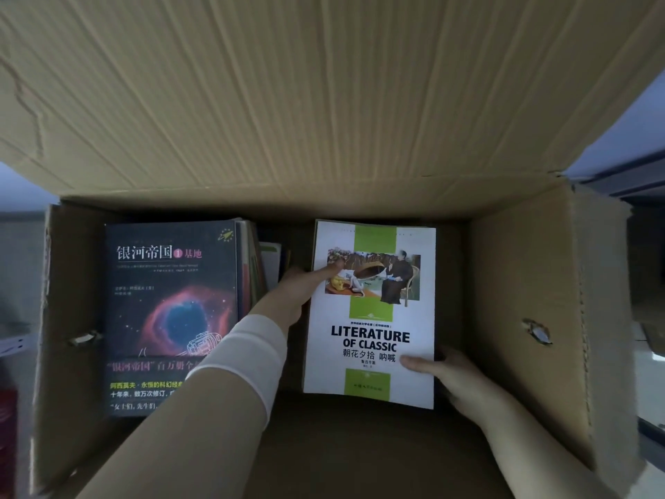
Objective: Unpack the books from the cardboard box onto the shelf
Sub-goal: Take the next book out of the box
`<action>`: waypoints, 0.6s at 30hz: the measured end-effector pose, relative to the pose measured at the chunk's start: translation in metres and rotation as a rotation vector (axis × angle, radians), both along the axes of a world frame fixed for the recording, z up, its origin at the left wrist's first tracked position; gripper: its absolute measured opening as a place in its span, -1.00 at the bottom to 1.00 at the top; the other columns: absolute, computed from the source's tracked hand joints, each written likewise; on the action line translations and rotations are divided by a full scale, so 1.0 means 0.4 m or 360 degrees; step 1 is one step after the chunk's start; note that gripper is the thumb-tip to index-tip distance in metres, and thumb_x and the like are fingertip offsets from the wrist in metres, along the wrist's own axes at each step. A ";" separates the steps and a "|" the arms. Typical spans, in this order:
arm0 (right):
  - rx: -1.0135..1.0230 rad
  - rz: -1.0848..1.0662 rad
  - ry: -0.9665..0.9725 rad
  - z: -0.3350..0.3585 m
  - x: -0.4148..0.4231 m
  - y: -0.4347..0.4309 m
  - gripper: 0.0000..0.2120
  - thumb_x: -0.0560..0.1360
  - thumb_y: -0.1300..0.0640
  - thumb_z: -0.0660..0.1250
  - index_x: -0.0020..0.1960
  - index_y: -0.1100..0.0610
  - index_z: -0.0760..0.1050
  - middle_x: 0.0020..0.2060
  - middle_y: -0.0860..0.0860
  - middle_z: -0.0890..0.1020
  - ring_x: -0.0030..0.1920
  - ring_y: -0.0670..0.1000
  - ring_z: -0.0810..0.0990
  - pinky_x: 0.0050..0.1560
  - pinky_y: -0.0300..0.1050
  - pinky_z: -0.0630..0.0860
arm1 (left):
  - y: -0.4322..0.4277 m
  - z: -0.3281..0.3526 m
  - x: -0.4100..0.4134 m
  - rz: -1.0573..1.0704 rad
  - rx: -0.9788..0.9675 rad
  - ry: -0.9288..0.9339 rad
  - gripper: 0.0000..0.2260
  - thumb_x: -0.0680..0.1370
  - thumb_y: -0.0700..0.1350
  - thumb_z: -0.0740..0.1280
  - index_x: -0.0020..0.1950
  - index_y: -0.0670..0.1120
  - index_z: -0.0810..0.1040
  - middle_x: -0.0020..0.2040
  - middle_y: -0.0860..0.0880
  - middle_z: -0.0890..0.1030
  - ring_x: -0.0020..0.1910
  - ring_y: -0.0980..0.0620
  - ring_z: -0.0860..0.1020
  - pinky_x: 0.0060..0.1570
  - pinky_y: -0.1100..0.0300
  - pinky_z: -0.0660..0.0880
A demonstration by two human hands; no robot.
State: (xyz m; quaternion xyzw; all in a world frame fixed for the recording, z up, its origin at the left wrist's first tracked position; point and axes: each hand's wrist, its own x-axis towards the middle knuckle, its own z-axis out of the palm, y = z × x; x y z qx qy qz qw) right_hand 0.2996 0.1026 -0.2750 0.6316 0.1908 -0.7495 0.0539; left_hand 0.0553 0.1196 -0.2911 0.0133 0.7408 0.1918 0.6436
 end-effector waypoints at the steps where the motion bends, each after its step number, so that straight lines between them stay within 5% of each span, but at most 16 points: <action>1: -0.0002 -0.0018 0.0033 0.019 0.000 0.005 -0.71 0.36 0.30 0.45 0.05 0.11 0.56 -0.07 0.03 0.69 -0.05 0.00 0.65 -0.10 -0.17 0.52 | 0.001 0.019 0.002 0.0011 0.0008 0.0016 -0.37 0.36 0.09 0.50 0.31 -0.21 0.48 0.14 -0.17 0.64 0.08 -0.12 0.62 0.17 0.02 0.50; 3: -0.0008 0.0009 0.0099 0.059 0.004 0.018 -0.76 0.39 0.32 0.41 0.00 0.08 0.57 -0.11 -0.01 0.70 -0.07 -0.04 0.65 -0.11 -0.20 0.52 | 0.003 0.050 0.004 0.0041 0.0005 0.0059 -0.36 0.32 0.12 0.51 0.27 -0.22 0.51 0.13 -0.17 0.65 0.09 -0.14 0.62 0.20 -0.03 0.51; 8: 0.0037 0.0100 0.0152 0.194 0.016 0.035 -0.80 0.42 0.31 0.38 -0.04 0.05 0.56 -0.15 -0.06 0.70 -0.09 -0.08 0.64 -0.11 -0.18 0.53 | 0.010 0.180 0.007 0.0056 0.0067 0.0052 -0.77 0.44 -0.03 0.46 -0.03 -0.15 0.57 -0.13 -0.09 0.65 -0.19 -0.02 0.61 -0.14 0.15 0.55; 12: 0.0106 0.0076 0.0132 0.288 0.023 0.020 -0.81 0.42 0.32 0.38 -0.09 0.05 0.57 -0.24 -0.10 0.72 -0.11 -0.08 0.65 -0.03 -0.15 0.53 | 0.005 0.289 0.001 0.0046 0.0172 0.0043 -0.77 0.43 -0.03 0.47 -0.04 -0.13 0.57 -0.12 -0.09 0.65 -0.18 -0.02 0.61 0.00 0.10 0.54; 18: 0.0264 0.0025 0.0120 0.450 0.034 -0.012 -0.78 0.36 0.35 0.42 -0.04 0.12 0.58 -0.14 -0.02 0.73 -0.17 -0.09 0.69 -0.12 -0.20 0.62 | -0.031 0.486 -0.006 0.0022 0.0290 0.0075 -0.73 0.42 0.00 0.47 -0.04 -0.16 0.57 -0.03 -0.14 0.68 -0.03 -0.11 0.65 0.11 0.03 0.56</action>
